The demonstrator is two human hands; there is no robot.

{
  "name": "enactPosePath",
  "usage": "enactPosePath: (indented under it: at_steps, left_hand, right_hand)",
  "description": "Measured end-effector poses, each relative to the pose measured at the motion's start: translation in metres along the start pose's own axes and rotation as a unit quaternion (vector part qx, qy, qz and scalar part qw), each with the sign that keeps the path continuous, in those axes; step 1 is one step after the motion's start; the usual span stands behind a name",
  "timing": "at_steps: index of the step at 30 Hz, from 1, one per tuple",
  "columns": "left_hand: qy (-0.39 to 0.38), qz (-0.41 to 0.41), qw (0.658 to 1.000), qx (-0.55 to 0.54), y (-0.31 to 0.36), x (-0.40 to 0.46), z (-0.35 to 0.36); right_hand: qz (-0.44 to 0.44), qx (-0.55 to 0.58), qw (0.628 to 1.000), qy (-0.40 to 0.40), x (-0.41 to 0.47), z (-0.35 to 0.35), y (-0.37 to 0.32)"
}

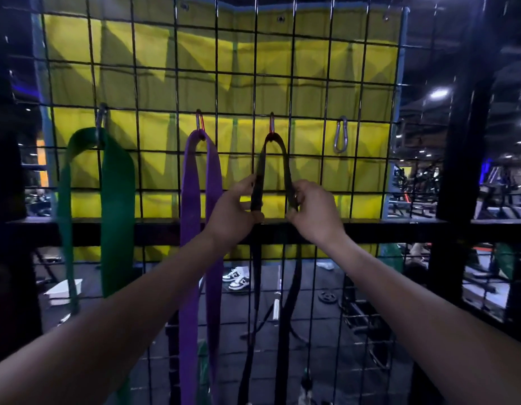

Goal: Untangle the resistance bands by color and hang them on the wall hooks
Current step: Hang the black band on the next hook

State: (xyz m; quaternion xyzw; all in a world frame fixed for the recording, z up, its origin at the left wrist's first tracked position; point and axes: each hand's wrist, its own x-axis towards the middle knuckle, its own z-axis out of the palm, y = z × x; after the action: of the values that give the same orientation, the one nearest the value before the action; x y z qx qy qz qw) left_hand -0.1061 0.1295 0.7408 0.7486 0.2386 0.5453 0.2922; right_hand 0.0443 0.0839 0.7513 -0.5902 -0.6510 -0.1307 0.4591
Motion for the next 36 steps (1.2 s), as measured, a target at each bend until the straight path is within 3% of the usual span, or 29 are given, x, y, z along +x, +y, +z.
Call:
enactPosePath:
  at_steps: [3,12,16,18,23,26,31,36]
  left_hand:
    - [-0.002,-0.027,0.999,-0.030,-0.001,-0.004,0.000]
    - [-0.015,-0.043,0.999,0.012,-0.003,-0.012,0.004]
    - [0.039,0.030,0.988,0.144,-0.002,-0.030,0.004]
    - [0.040,0.067,0.984,0.159,-0.001,-0.047,0.013]
    - [-0.023,0.060,0.989,0.132,-0.020,-0.095,0.058]
    - [-0.073,0.001,0.987,0.143,-0.046,-0.129,0.099]
    - [-0.187,-0.141,0.969,0.079,-0.088,-0.198,0.189]
    - [-0.347,-0.140,0.922,0.095,-0.127,-0.272,0.271]
  right_hand:
    - [0.002,-0.019,1.000,0.003,-0.003,-0.003,0.000]
    - [0.022,-0.028,0.996,-0.084,-0.018,0.000,-0.004]
    - [0.043,-0.012,0.994,-0.099,-0.036,-0.002,0.000]
    - [0.062,-0.004,0.994,-0.094,-0.051,-0.002,0.006]
    - [0.127,-0.026,0.987,-0.097,-0.107,0.000,0.040]
    - [0.170,-0.037,0.977,-0.122,-0.155,0.001,0.066]
    - [0.266,-0.049,0.956,-0.117,-0.255,-0.006,0.126]
    - [0.409,-0.088,0.901,-0.116,-0.356,-0.018,0.190]
